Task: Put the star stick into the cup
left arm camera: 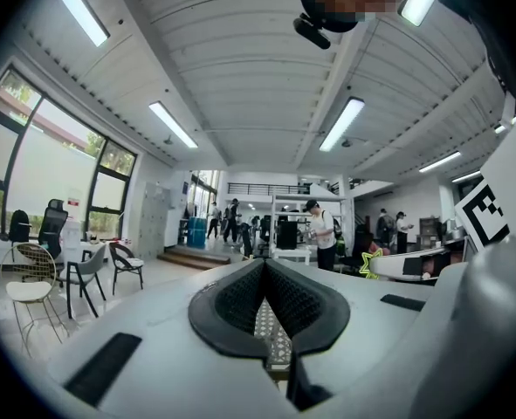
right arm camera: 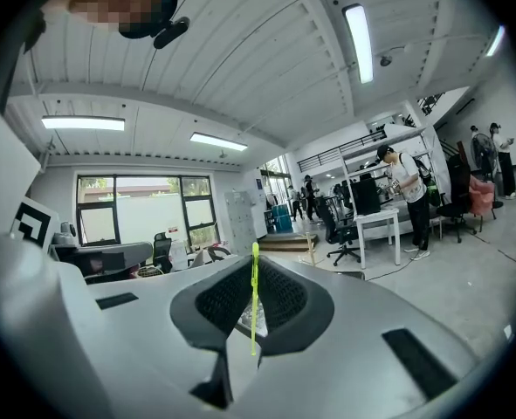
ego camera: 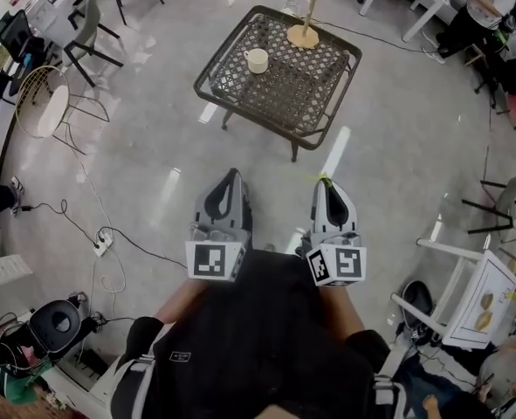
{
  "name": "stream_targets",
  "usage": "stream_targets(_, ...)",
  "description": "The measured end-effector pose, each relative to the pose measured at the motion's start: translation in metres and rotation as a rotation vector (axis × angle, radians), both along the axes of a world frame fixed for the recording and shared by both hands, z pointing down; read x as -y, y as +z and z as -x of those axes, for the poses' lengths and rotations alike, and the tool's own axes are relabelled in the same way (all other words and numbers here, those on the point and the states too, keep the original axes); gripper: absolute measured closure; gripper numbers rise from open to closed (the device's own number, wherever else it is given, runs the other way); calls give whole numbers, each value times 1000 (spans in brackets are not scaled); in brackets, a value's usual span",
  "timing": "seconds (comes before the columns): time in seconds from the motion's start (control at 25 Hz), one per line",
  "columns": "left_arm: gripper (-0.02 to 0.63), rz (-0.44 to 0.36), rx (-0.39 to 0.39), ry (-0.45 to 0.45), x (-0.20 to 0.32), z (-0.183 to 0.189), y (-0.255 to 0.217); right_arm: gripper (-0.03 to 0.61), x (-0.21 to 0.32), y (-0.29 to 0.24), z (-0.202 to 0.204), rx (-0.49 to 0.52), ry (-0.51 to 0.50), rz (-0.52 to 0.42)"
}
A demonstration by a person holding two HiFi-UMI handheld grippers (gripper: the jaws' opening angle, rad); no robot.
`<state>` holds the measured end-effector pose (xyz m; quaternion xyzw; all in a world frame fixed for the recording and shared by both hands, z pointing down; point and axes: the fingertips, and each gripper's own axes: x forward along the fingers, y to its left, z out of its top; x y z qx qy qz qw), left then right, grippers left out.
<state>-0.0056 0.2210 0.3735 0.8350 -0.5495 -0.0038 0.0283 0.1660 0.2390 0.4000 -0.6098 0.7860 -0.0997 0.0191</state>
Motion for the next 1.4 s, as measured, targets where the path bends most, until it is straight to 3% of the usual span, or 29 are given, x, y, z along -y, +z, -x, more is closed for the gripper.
stream_targets(0.68, 598, 0, -25, 65, 202, 73, -11, 557, 210, -6, 76, -23, 46, 16)
stream_targets(1.4, 598, 35, -45, 41, 308, 97, 15, 557, 337, 28, 100, -54, 24, 45)
